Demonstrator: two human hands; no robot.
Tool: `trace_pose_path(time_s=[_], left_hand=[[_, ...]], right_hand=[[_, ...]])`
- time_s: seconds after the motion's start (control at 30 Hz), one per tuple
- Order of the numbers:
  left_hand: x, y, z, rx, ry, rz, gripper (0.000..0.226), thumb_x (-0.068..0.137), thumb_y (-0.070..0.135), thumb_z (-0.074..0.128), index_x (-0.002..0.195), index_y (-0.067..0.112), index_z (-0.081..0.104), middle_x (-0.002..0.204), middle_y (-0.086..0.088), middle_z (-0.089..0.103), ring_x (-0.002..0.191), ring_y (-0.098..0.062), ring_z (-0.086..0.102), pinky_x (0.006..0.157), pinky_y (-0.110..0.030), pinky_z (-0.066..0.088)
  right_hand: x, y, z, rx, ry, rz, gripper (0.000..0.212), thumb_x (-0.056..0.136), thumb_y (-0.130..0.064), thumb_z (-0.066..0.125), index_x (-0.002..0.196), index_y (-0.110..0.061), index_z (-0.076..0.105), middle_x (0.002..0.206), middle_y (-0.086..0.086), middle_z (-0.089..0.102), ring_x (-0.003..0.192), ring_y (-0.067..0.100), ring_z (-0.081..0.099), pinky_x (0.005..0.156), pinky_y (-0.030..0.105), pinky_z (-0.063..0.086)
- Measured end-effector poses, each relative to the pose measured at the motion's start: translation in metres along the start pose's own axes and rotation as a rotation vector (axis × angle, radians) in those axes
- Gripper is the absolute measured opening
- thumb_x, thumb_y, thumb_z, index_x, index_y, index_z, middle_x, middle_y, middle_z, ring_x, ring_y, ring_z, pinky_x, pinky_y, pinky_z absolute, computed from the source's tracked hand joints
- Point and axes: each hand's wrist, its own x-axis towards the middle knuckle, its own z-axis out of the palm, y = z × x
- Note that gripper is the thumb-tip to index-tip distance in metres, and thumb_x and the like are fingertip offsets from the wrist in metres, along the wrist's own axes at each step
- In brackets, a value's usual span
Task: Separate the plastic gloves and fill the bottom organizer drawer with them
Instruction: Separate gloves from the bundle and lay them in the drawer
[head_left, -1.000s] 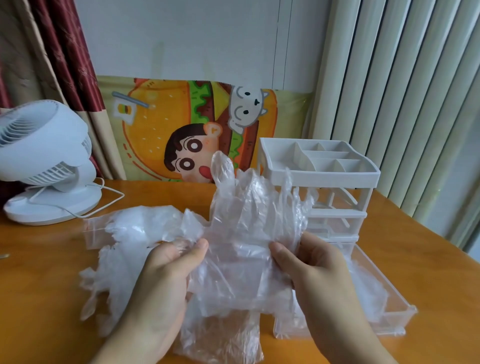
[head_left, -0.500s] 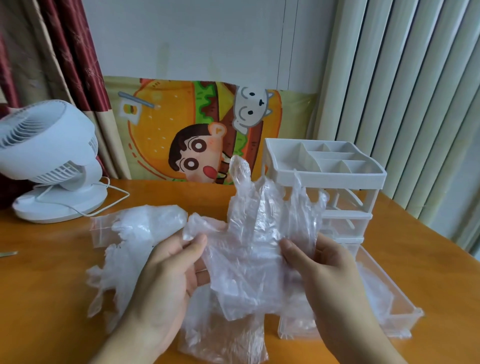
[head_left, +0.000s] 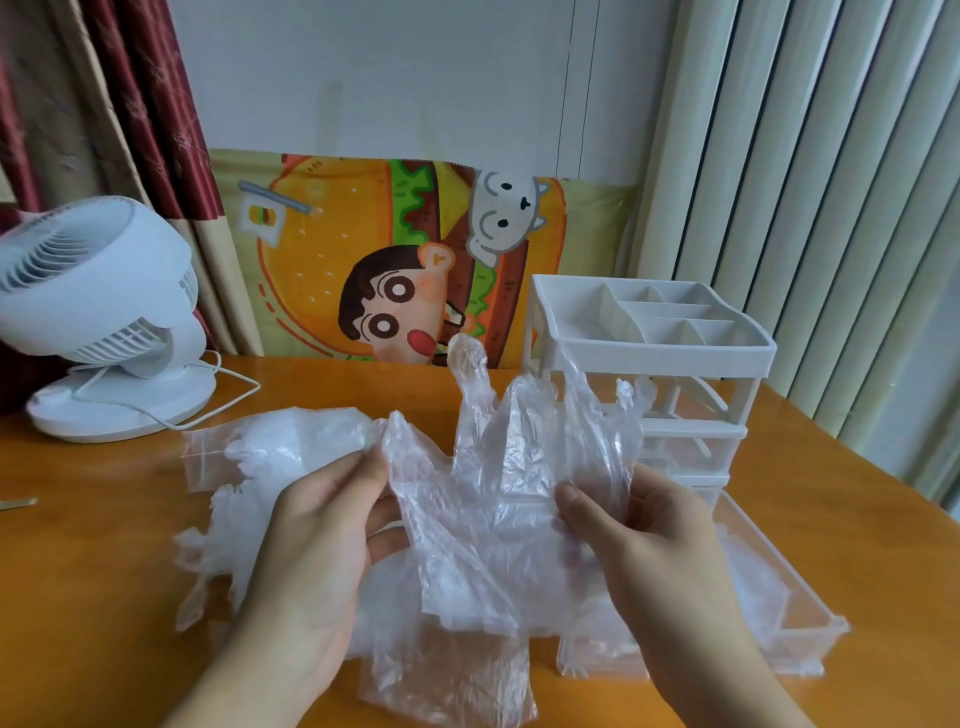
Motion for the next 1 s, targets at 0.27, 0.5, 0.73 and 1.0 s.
trace_pose_path(time_s=[0.27, 0.5, 0.73, 1.0], left_hand=[[-0.008, 0.01, 0.003, 0.013, -0.151, -0.06, 0.067, 0.078, 0.074, 0.069, 0.107, 0.015, 0.079, 0.108, -0.012, 0.079, 0.105, -0.028, 0.075, 0.098, -0.049, 0.051], [-0.013, 0.008, 0.006, 0.227, -0.041, 0.058, 0.011, 0.091, 0.022, 0.071, 0.09, 0.018, 0.082, 0.086, -0.003, 0.08, 0.082, -0.012, 0.077, 0.074, -0.029, 0.048], [-0.002, 0.017, -0.005, 0.04, -0.159, -0.093, 0.032, 0.094, 0.026, 0.056, 0.096, 0.008, 0.083, 0.102, -0.026, 0.077, 0.081, -0.035, 0.077, 0.071, -0.043, 0.06], [-0.002, 0.032, -0.029, 0.235, -0.487, -0.403, 0.114, 0.034, 0.079, 0.09, 0.116, 0.001, 0.075, 0.112, -0.02, 0.075, 0.109, -0.04, 0.068, 0.1, -0.053, 0.051]], right_hand=[[0.001, 0.003, -0.001, -0.06, 0.025, -0.032, 0.016, 0.094, -0.009, 0.077, 0.078, -0.012, 0.076, 0.07, 0.012, 0.074, 0.061, 0.027, 0.071, 0.053, 0.038, 0.056], [0.004, 0.007, -0.003, 0.037, -0.015, -0.007, 0.027, 0.093, -0.027, 0.076, 0.081, -0.003, 0.071, 0.079, 0.029, 0.064, 0.069, 0.03, 0.059, 0.068, 0.046, 0.045], [0.008, 0.007, -0.011, -0.056, 0.04, -0.085, 0.032, 0.102, -0.015, 0.068, 0.072, -0.002, 0.066, 0.069, 0.029, 0.063, 0.058, 0.037, 0.058, 0.06, 0.061, 0.051], [0.013, 0.003, -0.02, -0.206, -0.242, -0.017, 0.023, 0.102, -0.013, 0.067, 0.081, -0.005, 0.071, 0.064, 0.015, 0.065, 0.055, 0.032, 0.058, 0.057, 0.038, 0.047]])
